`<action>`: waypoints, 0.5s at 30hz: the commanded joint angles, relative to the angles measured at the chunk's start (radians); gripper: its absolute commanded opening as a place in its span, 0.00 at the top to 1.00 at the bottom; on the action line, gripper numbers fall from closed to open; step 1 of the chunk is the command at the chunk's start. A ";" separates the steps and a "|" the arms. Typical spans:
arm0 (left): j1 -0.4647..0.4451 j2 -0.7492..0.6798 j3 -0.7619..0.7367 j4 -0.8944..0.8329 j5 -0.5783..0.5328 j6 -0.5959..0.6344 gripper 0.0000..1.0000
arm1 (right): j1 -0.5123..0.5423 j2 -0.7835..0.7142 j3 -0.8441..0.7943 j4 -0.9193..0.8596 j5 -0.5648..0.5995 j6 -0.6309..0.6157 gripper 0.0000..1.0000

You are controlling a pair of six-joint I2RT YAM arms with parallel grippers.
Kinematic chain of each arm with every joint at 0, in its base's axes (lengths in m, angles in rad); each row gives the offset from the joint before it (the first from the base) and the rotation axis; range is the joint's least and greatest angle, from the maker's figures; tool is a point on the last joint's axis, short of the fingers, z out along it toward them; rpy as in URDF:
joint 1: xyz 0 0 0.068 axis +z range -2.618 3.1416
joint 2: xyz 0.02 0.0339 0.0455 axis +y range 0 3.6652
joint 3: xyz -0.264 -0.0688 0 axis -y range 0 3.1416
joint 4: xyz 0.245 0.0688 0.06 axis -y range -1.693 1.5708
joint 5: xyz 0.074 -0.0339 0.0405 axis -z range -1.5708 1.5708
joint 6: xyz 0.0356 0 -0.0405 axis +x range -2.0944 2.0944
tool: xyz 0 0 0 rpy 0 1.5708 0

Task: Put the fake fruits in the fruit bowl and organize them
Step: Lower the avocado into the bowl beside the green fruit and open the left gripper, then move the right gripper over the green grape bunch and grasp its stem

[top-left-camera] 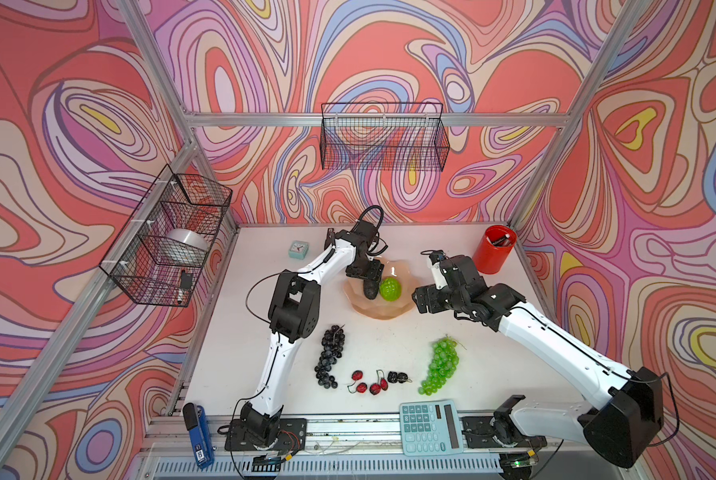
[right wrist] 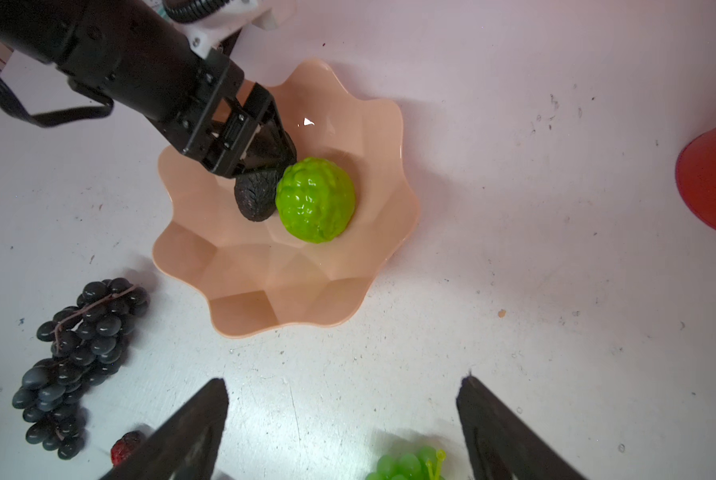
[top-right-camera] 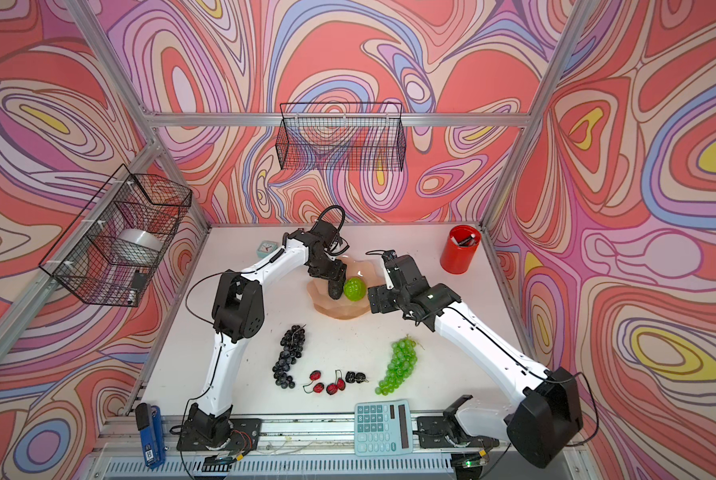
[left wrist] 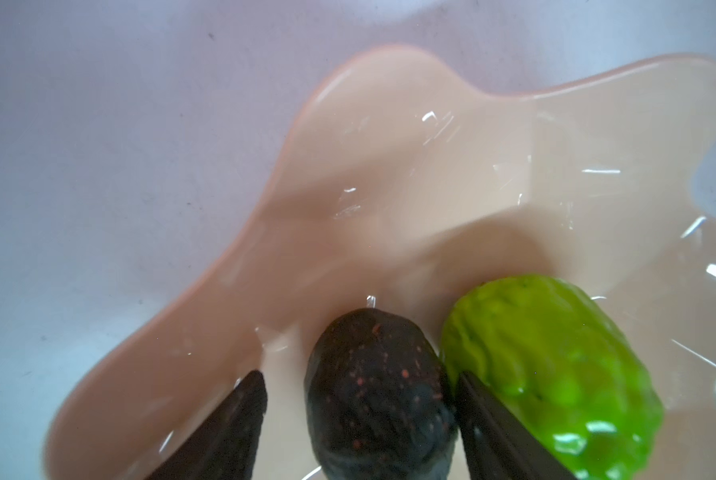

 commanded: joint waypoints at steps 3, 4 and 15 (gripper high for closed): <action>0.006 -0.182 -0.048 -0.043 -0.079 0.007 0.23 | -0.019 -0.024 -0.044 -0.062 -0.007 0.073 0.12; 0.006 -0.214 -0.082 -0.034 -0.081 0.005 0.23 | -0.030 -0.027 -0.060 -0.070 -0.013 0.085 0.13; 0.004 -0.546 -0.477 0.073 -0.044 -0.087 0.24 | -0.178 -0.091 -0.177 -0.157 -0.093 0.217 0.23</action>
